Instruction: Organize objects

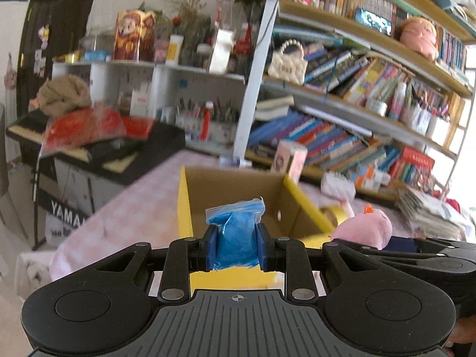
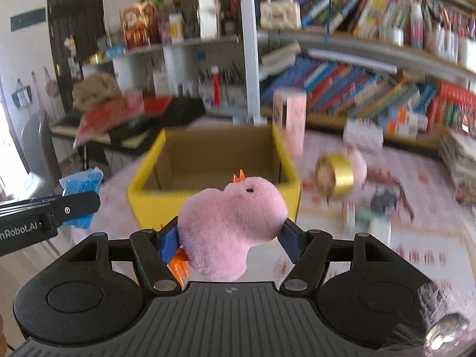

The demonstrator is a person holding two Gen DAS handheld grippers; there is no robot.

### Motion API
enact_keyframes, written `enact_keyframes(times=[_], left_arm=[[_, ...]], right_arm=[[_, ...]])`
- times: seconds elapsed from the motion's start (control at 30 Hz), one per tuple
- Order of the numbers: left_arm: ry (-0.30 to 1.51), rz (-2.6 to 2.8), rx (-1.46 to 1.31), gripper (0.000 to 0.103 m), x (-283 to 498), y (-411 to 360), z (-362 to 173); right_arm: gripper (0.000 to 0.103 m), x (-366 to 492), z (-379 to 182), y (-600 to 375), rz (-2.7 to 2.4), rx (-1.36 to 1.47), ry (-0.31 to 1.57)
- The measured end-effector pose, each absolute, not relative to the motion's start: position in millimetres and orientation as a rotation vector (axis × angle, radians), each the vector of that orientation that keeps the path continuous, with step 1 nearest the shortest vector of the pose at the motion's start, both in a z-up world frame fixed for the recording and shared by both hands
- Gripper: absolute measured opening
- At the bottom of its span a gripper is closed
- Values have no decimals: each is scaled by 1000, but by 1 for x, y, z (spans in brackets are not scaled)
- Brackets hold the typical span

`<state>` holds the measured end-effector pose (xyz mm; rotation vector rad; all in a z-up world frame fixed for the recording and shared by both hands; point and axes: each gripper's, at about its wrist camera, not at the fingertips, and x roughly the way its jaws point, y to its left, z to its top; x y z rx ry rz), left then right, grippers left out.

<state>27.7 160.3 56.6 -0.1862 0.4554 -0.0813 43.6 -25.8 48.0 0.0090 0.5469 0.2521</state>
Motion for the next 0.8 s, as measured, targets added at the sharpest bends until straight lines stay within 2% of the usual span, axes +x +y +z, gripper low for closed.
enact_keyframes(times=[0.17, 0.37, 0.8], left_arm=[[437, -68, -170, 25, 61, 160, 62], [495, -49, -151, 25, 109, 150, 40], [694, -18, -59, 25, 182, 120, -15]], right_arm=[[66, 83, 62, -25, 260, 2, 502], [66, 138, 63, -26, 272, -26, 493], [66, 244, 32, -14, 394, -122, 615]])
